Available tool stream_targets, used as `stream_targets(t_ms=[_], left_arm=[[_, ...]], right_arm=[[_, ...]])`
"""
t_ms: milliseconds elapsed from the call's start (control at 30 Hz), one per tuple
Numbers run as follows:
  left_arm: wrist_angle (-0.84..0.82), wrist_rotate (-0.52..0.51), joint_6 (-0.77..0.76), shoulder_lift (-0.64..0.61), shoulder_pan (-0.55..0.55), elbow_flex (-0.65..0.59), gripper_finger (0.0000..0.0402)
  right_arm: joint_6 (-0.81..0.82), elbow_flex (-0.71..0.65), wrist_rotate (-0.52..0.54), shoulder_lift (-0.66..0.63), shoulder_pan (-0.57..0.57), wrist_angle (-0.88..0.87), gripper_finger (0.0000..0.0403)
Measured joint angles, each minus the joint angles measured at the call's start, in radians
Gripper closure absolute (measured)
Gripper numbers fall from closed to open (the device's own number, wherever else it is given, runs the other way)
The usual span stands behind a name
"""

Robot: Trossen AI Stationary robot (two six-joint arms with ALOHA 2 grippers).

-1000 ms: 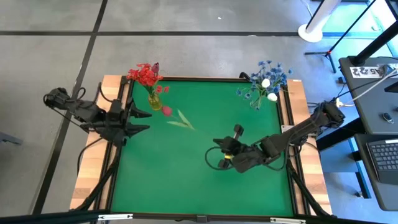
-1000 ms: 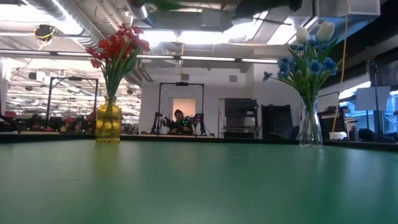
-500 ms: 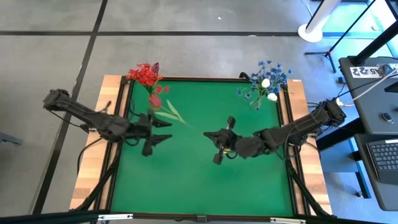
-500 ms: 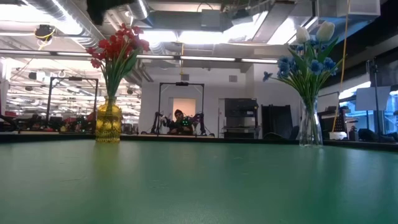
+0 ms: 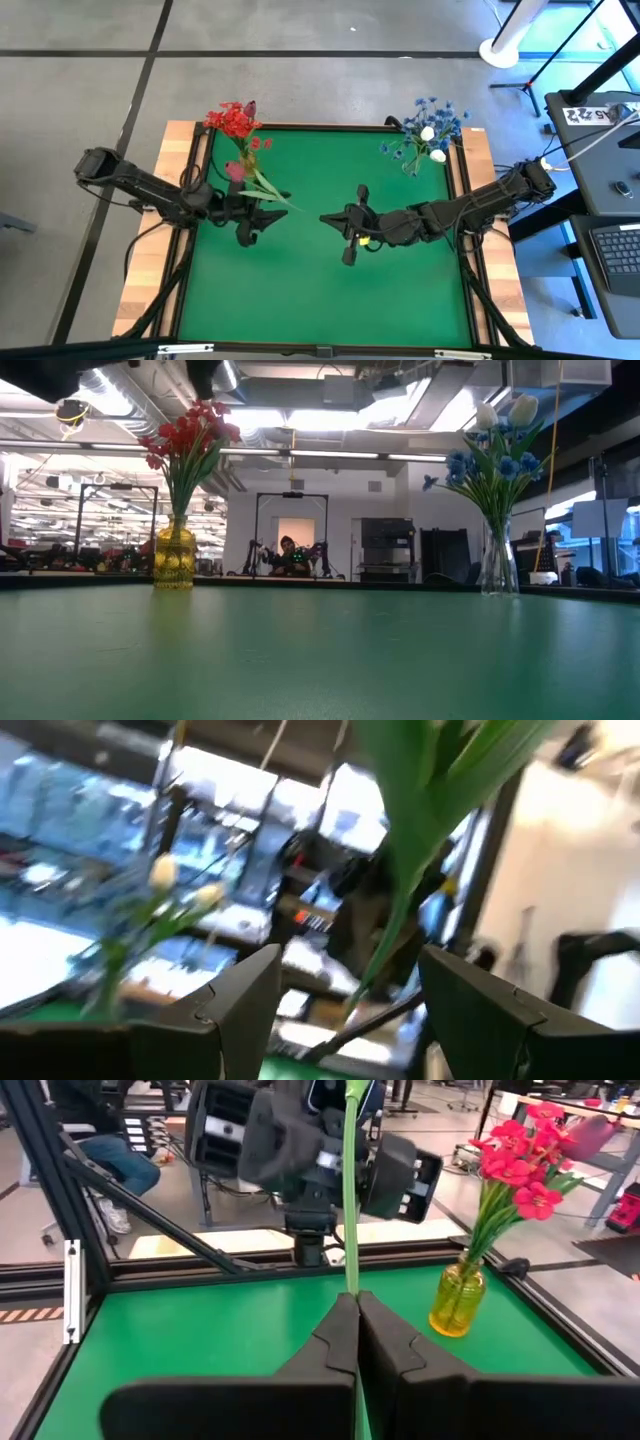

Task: Sort flowers into vase by color
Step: Put the dark red flower into the yellow vase

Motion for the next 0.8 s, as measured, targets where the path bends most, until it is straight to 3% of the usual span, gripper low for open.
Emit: stream_targets(t_ms=[467, 800], left_arm=[[0.228, 0.056, 0.026, 0.064, 0.006, 0.000, 0.0168], [0.175, 0.006, 0.054, 0.064, 0.006, 0.035, 0.0168]], right_arm=[[0.003, 0.000, -0.018, 0.008, -0.001, -0.001, 0.0403], [0.030, 0.000, -0.057, 0.048, -0.027, 0.000, 0.0403]])
